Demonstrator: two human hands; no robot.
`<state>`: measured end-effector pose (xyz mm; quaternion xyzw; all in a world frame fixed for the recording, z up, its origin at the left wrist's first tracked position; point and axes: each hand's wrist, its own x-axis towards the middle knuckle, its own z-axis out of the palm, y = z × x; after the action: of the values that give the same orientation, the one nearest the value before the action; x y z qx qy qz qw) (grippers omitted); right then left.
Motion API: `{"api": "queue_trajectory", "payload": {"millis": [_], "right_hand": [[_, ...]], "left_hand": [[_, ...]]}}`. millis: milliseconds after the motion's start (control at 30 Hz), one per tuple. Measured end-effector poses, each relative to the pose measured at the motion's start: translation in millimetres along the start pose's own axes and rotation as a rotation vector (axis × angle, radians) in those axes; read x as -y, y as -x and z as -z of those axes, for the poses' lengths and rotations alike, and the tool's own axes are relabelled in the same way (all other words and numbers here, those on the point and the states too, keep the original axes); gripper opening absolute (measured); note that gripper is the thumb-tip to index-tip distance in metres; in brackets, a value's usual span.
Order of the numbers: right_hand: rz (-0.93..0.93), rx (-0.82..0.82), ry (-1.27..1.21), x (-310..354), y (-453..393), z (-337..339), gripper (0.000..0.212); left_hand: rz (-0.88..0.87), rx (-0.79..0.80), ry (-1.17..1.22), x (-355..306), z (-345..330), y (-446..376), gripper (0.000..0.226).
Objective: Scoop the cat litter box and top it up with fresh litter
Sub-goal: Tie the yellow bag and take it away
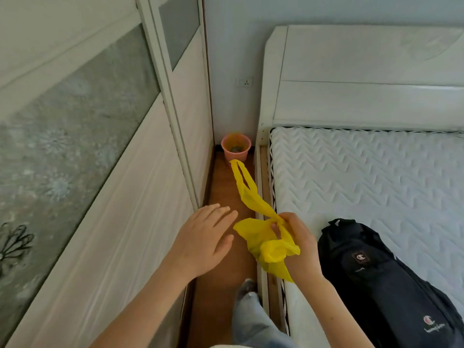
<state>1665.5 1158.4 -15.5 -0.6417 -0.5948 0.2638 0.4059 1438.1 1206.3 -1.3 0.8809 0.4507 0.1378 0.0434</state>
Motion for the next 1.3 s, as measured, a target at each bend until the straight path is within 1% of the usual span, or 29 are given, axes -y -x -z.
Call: {"api": "queue_trajectory", "payload": {"millis": [100,200,267,367,500,567,600,633,700,733,767,867,1000,1067,1133,1167,1233,1300], "right_hand": [[0.051,0.010,-0.063,-12.4,-67.4,-0.4,0.017],[0.108,0.026,-0.029,-20.3,-132.8,5.2,0.020],[0.116,0.003,-0.081,-21.8,-178.1,12.5,0.024],[0.136,0.000,-0.124,-25.0,-236.6,19.0,0.021],[0.134,0.052,-0.175,-44.2,-300.6,21.8,0.037],[0.100,0.071,-0.106,-55.6,-331.7,19.6,0.054],[0.073,0.066,-0.097,-59.0,-347.3,18.2,0.058],[0.075,0.049,-0.116,-61.0,-363.0,16.5,0.054],[0.123,-0.009,-0.169,-65.1,-396.0,11.9,0.026],[0.123,-0.027,-0.170,-67.8,-414.4,9.1,0.017],[0.118,-0.029,-0.151,-72.3,-434.1,5.6,0.012],[0.104,-0.051,-0.091,-77.7,-496.7,-4.2,0.016],[0.114,-0.063,-0.083,-84.8,-586.8,-16.5,0.009],[0.100,-0.029,-0.067,-84.5,-630.3,-20.7,0.012],[0.068,0.002,-0.066,-83.0,-672.2,-23.9,0.022],[0.069,-0.007,-0.067,-84.8,-692.7,-25.9,0.021],[0.064,-0.023,-0.071,-88.3,-729.0,-29.6,0.012],[0.034,-0.001,-0.087,-89.5,-760.6,-34.5,0.012]], "left_hand": [[0.024,0.004,-0.023,20.7,-6.7,-66.4,0.047],[0.057,-0.016,-0.035,37.7,-4.7,-130.6,0.046],[0.074,-0.021,-0.053,48.8,-0.7,-168.8,0.048],[0.087,-0.049,-0.073,64.2,3.4,-217.8,0.048],[0.098,-0.028,-0.086,86.0,0.6,-275.9,0.048],[0.088,-0.009,-0.088,99.1,-6.8,-305.3,0.048],[0.080,-0.001,-0.091,105.9,-11.4,-320.2,0.048],[0.072,0.009,-0.090,113.4,-16.2,-335.3,0.049],[0.058,0.024,-0.079,130.3,-26.4,-367.3,0.049],[0.047,0.020,-0.075,139.9,-31.8,-384.9,0.049],[0.037,0.010,-0.071,150.3,-37.3,-402.8,0.048],[0.019,-0.019,-0.068,185.1,-48.7,-458.6,0.047],[0.034,-0.036,-0.072,241.1,-50.2,-540.3,0.049],[0.052,-0.051,-0.073,268.7,-46.3,-579.8,0.050],[0.060,-0.058,-0.084,292.3,-43.2,-616.5,0.049],[0.060,-0.060,-0.090,302.4,-43.1,-633.0,0.049],[0.057,-0.060,-0.094,319.7,-44.9,-661.7,0.048],[0.054,-0.050,-0.100,333.8,-49.9,-685.3,0.048]]}}
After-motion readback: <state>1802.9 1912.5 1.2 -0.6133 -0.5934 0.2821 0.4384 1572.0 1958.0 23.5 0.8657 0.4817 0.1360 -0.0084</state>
